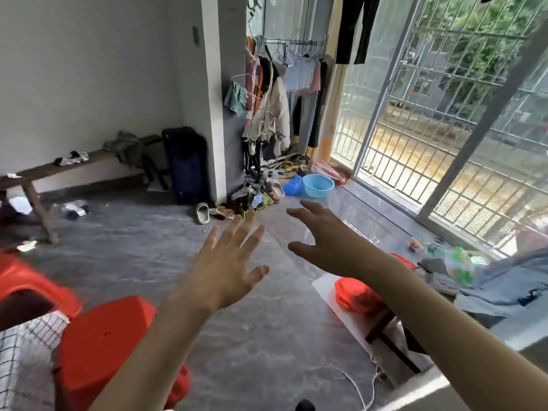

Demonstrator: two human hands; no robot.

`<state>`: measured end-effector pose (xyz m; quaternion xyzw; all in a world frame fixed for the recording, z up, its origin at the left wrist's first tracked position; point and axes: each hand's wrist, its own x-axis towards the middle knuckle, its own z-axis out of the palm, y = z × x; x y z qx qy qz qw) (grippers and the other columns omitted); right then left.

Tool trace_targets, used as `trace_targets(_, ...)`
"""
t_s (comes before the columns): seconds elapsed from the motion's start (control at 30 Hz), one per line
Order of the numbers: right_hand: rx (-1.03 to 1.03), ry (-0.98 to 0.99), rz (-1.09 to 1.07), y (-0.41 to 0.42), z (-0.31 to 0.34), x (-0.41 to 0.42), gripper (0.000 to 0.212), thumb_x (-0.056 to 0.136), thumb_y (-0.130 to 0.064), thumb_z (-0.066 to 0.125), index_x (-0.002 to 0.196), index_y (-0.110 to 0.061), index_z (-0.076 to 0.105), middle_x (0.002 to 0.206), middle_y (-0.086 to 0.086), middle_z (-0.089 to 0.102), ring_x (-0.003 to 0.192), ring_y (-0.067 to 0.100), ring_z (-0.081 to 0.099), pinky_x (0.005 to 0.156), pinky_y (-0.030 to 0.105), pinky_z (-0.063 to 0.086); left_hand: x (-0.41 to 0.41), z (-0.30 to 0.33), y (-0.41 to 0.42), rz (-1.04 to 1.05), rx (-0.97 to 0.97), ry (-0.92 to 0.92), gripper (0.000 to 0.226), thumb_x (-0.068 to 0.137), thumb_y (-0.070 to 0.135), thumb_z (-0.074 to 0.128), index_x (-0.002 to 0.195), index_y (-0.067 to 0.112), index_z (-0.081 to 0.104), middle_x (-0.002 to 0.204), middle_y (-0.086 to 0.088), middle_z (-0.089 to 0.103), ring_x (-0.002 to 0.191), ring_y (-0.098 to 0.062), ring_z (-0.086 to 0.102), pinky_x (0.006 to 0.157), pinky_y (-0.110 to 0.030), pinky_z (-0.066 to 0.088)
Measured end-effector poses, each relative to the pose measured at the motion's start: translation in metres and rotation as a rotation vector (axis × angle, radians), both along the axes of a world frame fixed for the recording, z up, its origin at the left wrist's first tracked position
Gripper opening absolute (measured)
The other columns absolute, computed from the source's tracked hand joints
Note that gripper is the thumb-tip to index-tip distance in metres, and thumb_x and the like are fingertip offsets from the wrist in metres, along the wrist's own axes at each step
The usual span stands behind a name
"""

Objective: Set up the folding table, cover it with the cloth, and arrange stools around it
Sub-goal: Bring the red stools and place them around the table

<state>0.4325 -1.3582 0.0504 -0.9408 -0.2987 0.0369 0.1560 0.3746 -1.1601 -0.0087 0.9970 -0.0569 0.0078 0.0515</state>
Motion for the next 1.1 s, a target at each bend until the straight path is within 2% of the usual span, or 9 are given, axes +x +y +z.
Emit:
trace_targets(0.23,-0.008,0.037,0.101,0.017,-0.02,0.133,0.067,0.091,-0.041,0.061,0.149,-0.025,0.032,0.16,0.006,0.018,0.145,0.026,0.021,0.116,0.043,0.026,0.109,0.001,0.019,0.099,0.002,-0.008,0.075,0.098,0.058,0.032,0.153,0.033,-0.011,0.156,0.009,-0.032,0.144,-0.013,-0.03,0.118,-0.043,-0.013)
trace_targets(0.4,0.036,0.054,0.228,0.056,-0.014,0.241,0.066,0.09,-0.038,0.063,0.148,-0.023,0.035,0.158,0.007,0.023,0.144,0.026,0.023,0.116,0.039,0.025,0.19,0.012,0.045,0.237,0.007,0.02,0.075,0.098,0.057,0.032,0.154,0.032,-0.01,0.157,0.01,-0.031,0.145,-0.013,-0.028,0.12,-0.044,-0.01)
trace_targets(0.53,0.06,0.069,0.325,0.096,-0.009,0.312,0.065,0.09,-0.039,0.061,0.148,-0.022,0.036,0.157,0.008,0.024,0.142,0.027,0.028,0.113,0.037,0.027,0.238,0.027,0.067,0.354,0.046,-0.031,0.073,0.098,0.056,0.033,0.154,0.031,-0.008,0.158,0.008,-0.029,0.146,-0.014,-0.024,0.121,-0.046,-0.005)
trace_targets(0.7,0.063,0.131,0.448,0.144,-0.013,0.371,0.065,0.092,-0.038,0.059,0.149,-0.023,0.033,0.159,0.006,0.021,0.146,0.019,0.02,0.113,0.03,0.02,0.284,0.026,0.104,0.451,0.064,0.013,0.074,0.098,0.058,0.03,0.155,0.03,-0.009,0.158,0.007,-0.029,0.146,-0.015,-0.024,0.122,-0.046,-0.002)
trace_targets(0.83,0.058,0.14,0.508,0.192,-0.021,0.416,0.064,0.092,-0.039,0.058,0.149,-0.025,0.033,0.158,0.006,0.022,0.144,0.022,0.026,0.113,0.034,0.025,0.319,0.018,0.14,0.511,0.023,0.025,0.074,0.098,0.058,0.03,0.154,0.031,-0.01,0.158,0.007,-0.03,0.146,-0.014,-0.025,0.122,-0.046,-0.002)
trace_targets(1.1,0.071,0.143,0.628,0.337,-0.031,0.497,0.067,0.09,-0.041,0.059,0.15,-0.028,0.031,0.16,0.001,0.019,0.147,0.019,0.018,0.116,0.034,0.022,0.391,-0.004,0.262,0.622,-0.02,0.032,0.075,0.098,0.059,0.031,0.155,0.031,-0.009,0.158,0.006,-0.029,0.146,-0.015,-0.024,0.121,-0.046,-0.003)
